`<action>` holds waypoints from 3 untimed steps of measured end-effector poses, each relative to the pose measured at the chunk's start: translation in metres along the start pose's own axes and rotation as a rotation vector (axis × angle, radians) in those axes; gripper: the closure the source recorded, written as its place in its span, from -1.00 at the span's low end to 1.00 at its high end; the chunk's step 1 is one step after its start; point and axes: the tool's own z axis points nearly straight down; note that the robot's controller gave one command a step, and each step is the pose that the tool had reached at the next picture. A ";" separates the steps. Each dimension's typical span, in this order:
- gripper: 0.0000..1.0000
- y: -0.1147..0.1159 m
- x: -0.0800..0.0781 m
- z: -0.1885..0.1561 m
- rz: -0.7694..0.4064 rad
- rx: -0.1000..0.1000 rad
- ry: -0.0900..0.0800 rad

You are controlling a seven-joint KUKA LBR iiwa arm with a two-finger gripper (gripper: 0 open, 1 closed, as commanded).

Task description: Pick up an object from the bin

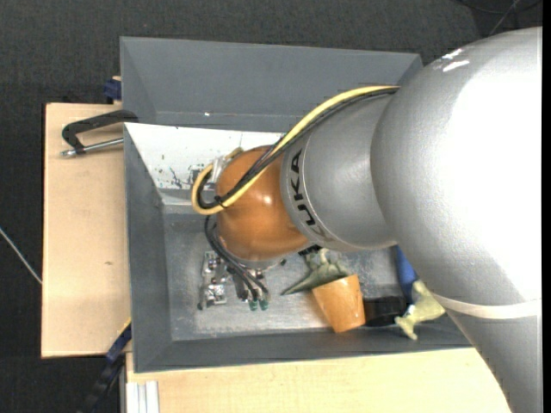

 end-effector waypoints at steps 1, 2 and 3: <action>1.00 -0.080 -0.023 -0.125 -0.190 0.005 -0.005; -1.00 -0.078 -0.021 -0.121 -0.193 0.002 0.004; -1.00 -0.147 0.003 -0.139 -0.192 0.006 0.009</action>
Offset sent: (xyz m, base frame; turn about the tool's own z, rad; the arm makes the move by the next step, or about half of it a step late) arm 0.0271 -0.0764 0.1195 -0.1942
